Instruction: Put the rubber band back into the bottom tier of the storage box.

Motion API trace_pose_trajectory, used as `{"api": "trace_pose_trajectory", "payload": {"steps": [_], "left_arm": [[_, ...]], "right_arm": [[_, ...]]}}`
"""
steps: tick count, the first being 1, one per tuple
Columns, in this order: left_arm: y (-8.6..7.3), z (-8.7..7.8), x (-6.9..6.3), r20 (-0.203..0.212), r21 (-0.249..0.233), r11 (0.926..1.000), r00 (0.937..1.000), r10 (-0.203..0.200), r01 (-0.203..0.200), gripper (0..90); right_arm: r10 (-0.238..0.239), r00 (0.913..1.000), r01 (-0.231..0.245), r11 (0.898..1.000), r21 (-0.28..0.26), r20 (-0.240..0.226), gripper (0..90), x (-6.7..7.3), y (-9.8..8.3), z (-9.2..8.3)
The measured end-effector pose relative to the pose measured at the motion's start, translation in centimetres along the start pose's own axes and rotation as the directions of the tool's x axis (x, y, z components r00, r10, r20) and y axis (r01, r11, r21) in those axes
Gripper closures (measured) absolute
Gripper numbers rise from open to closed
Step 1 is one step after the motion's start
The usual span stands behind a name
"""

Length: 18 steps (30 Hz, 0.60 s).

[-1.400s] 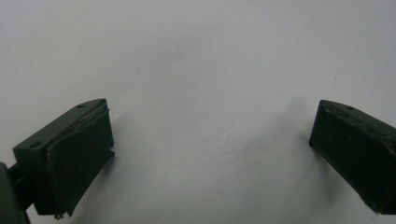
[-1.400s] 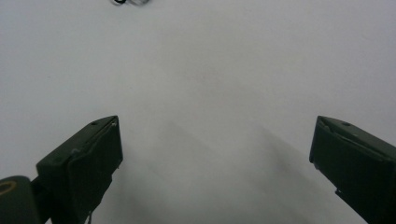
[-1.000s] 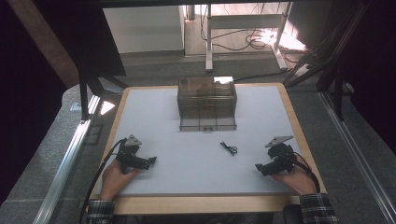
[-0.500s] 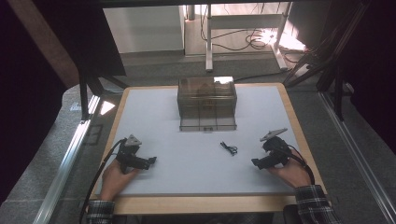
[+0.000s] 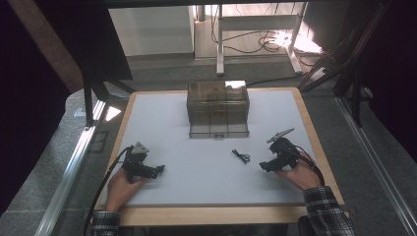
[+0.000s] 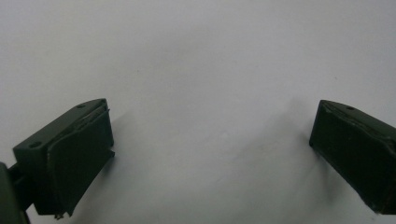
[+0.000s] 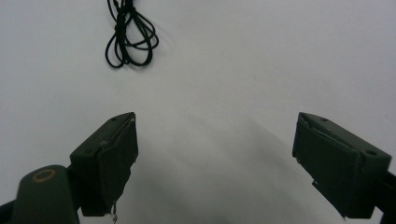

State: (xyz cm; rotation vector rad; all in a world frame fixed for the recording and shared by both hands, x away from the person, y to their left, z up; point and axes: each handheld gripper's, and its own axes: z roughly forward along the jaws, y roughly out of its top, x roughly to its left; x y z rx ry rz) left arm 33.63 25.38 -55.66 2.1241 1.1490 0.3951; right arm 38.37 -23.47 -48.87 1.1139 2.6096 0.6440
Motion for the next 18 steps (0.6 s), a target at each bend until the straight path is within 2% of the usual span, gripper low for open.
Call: {"api": "trace_pose_trajectory", "payload": {"steps": [7,18], "left_arm": [[0.0,0.0,0.0,-0.001,-0.001,1.0,1.0,0.0,0.0,0.0],[0.0,0.0,0.0,0.0,-0.001,1.0,1.0,0.0,0.0,0.0]], "right_arm": [[-0.005,0.9999,0.005,0.999,0.032,0.009,15.5,0.0,1.2,0.4],[-0.083,0.9965,0.081,0.992,0.095,0.011,21.9,0.9,3.3,1.5]]}}
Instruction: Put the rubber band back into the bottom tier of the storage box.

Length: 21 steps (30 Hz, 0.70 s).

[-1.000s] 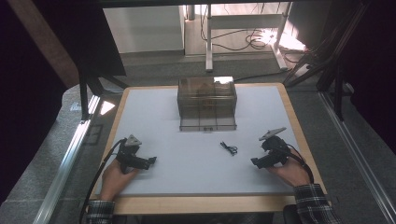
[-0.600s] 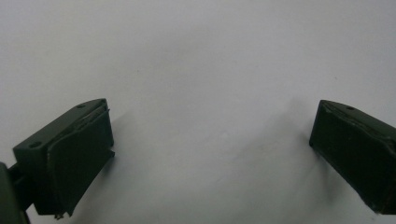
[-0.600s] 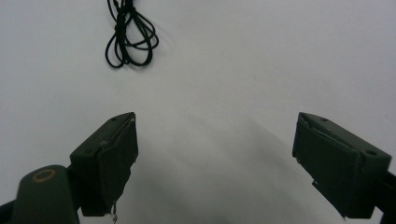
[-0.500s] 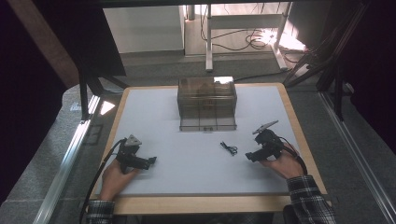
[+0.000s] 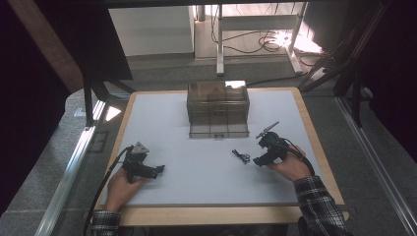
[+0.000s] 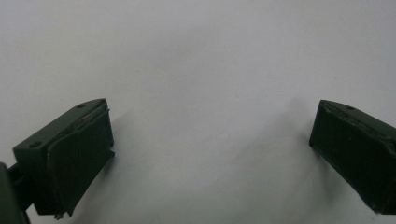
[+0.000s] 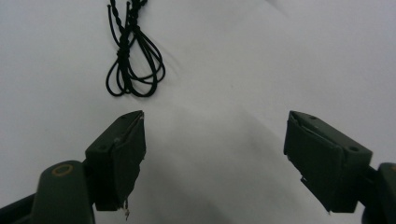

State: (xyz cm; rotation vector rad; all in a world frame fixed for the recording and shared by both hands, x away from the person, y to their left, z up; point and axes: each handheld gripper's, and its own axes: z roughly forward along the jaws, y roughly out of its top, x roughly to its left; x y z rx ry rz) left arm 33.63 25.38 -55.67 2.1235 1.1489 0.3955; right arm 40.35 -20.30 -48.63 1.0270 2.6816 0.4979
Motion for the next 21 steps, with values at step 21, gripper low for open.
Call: {"api": "trace_pose_trajectory", "payload": {"steps": [21], "left_arm": [[0.0,0.0,0.0,0.0,0.0,1.0,1.0,0.0,0.0,0.0]], "right_arm": [[-0.122,0.9855,0.133,0.987,0.09,-0.118,43.7,1.9,3.9,1.0]]}}
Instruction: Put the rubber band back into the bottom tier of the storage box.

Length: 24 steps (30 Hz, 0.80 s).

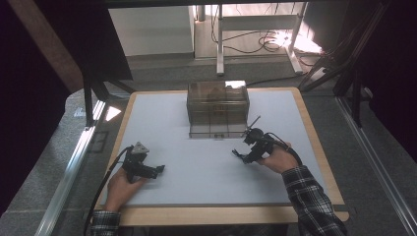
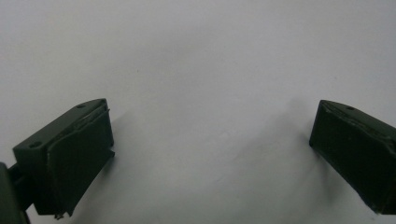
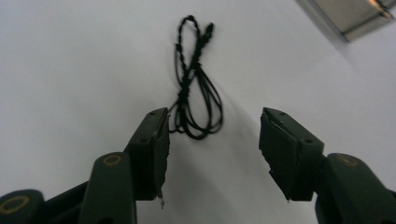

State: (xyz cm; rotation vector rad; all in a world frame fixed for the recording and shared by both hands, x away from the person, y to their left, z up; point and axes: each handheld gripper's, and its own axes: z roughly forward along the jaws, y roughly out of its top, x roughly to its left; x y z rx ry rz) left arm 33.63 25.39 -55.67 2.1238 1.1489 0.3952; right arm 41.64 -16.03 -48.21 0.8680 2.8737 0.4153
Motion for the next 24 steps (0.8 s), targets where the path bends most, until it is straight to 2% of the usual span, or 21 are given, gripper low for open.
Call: {"api": "trace_pose_trajectory", "payload": {"steps": [3,7,10,11,15,19,24], "left_arm": [[0.0,0.0,0.0,0.0,0.0,1.0,1.0,0.001,-0.001,0.0],[0.0,0.0,0.0,0.0,0.0,1.0,1.0,0.001,-0.001,0.0],[0.0,0.0,0.0,0.0,0.0,1.0,1.0,0.001,-0.001,0.0],[0.0,0.0,0.0,0.0,0.0,1.0,1.0,0.001,-0.001,0.0],[0.0,0.0,0.0,0.0,0.0,1.0,1.0,0.0,0.0,0.0],[0.0,0.0,0.0,0.0,0.0,1.0,1.0,0.0,0.0,0.0],[0.0,0.0,0.0,0.0,0.0,1.0,1.0,0.0,0.0,0.0]], "right_arm": [[-0.021,0.9998,0.021,1.0,0.019,0.001,45.4,0.4,0.5,0.4],[-0.044,0.999,0.043,0.997,0.057,0.012,52.8,0.5,1.0,1.0],[-0.045,0.999,0.045,0.995,0.087,-0.002,61.9,0.5,1.2,1.5],[-0.039,0.9991,0.04,0.996,0.084,-0.017,68.2,0.5,1.3,1.5],[-0.063,0.9979,0.064,0.991,0.113,-0.016,83.1,0.6,1.5,1.5],[-0.062,0.9979,0.064,0.99,0.125,-0.017,86.1,0.7,1.6,1.3],[-0.067,0.9975,0.069,0.992,0.105,-0.019,86.0,0.5,1.6,0.6]]}}
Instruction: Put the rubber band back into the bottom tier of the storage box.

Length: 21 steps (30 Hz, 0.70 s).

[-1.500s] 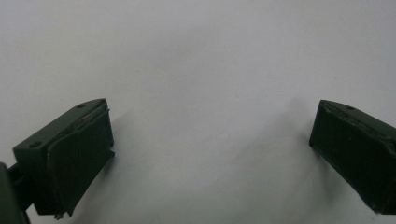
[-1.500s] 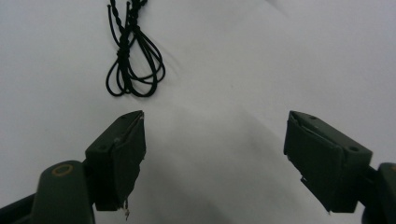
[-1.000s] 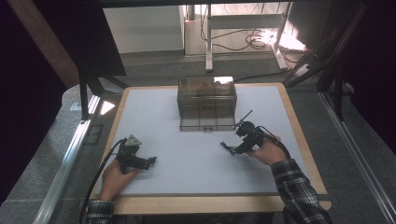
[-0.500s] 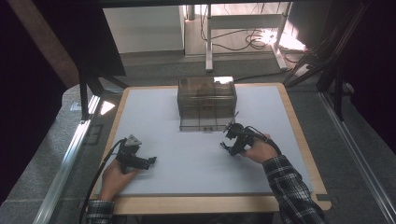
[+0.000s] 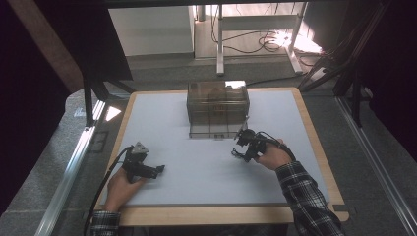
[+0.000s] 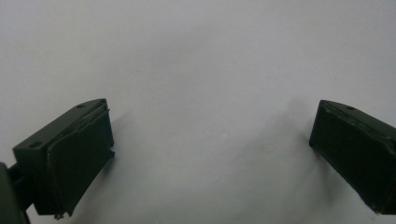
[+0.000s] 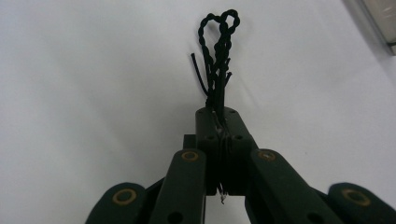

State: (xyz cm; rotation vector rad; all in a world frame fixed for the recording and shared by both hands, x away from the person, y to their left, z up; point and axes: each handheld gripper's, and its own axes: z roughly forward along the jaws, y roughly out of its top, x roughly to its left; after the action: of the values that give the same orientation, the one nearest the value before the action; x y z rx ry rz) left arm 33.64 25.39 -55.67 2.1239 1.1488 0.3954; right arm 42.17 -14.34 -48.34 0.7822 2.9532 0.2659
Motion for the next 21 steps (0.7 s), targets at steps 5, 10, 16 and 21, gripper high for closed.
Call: {"api": "trace_pose_trajectory", "payload": {"steps": [5,10,16,21], "left_arm": [[0.0,0.0,0.0,0.0,0.0,1.0,1.0,0.0,0.0,0.0],[0.0,0.0,0.0,0.0,0.0,1.0,1.0,0.0,0.0,0.0],[0.0,0.0,0.0,0.0,0.0,1.0,1.0,0.0,0.0,0.0],[0.0,0.0,0.0,0.0,0.0,1.0,1.0,0.0,0.0,0.0]], "right_arm": [[-0.001,1.0,0.001,0.999,-0.036,-0.002,86.0,0.0,0.1,-1.0],[-0.009,0.9999,0.008,0.998,-0.069,-0.007,86.0,0.2,0.2,-1.7],[-0.016,0.9998,0.016,0.996,-0.086,-0.008,85.9,0.3,0.5,-2.0],[-0.019,0.9998,0.017,0.992,-0.129,-0.01,85.7,0.5,0.7,-2.3]]}}
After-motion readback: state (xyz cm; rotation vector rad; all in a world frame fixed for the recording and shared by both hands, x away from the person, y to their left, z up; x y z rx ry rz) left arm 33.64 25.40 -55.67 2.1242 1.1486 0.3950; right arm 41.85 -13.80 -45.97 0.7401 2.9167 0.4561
